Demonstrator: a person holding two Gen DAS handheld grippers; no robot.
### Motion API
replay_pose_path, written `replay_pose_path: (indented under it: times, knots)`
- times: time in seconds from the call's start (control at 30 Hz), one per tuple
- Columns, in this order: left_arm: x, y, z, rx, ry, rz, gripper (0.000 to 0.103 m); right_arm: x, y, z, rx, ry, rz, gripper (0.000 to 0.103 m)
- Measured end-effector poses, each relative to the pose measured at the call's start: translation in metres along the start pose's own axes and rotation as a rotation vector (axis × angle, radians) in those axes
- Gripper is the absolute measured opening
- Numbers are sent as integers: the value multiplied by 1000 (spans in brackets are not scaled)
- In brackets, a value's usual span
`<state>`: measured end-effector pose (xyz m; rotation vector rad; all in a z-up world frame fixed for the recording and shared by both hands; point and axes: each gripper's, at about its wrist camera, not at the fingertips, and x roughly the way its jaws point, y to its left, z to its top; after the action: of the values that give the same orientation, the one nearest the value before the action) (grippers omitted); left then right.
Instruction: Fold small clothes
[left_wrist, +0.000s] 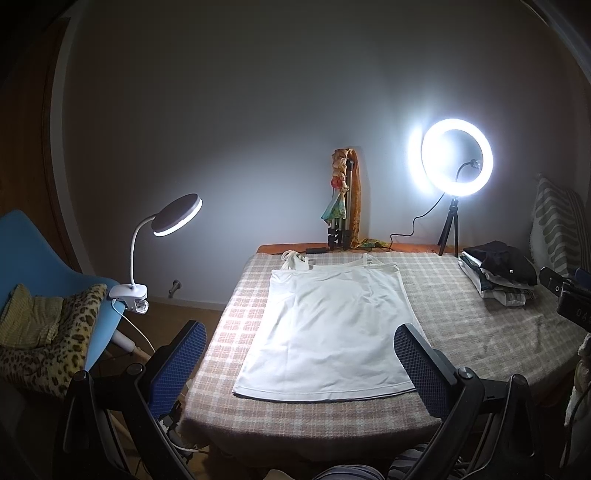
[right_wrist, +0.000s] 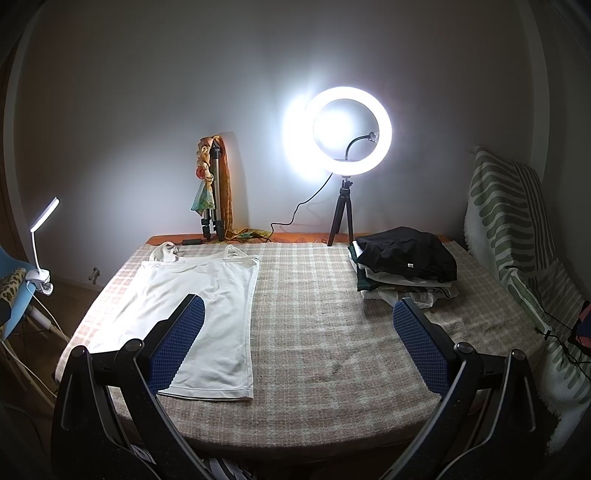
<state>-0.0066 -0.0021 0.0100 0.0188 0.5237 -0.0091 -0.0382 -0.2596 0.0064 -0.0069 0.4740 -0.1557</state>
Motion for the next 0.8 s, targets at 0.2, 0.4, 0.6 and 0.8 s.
replay_pose_path:
  times: [0.2, 0.4, 0.6, 0.8]
  knots:
    - [0, 1, 0, 0, 0, -1, 102, 0, 0, -1, 1, -1, 0, 103]
    - [1, 1, -1, 0, 2, -1, 102, 2, 1, -1, 1, 1, 1, 103]
    - [10, 6, -6, -3, 14, 3, 103, 2, 0, -2, 3, 1, 3, 103]
    - [31, 19, -12, -31, 62, 9, 102, 20, 6, 0, -5, 3, 33, 103]
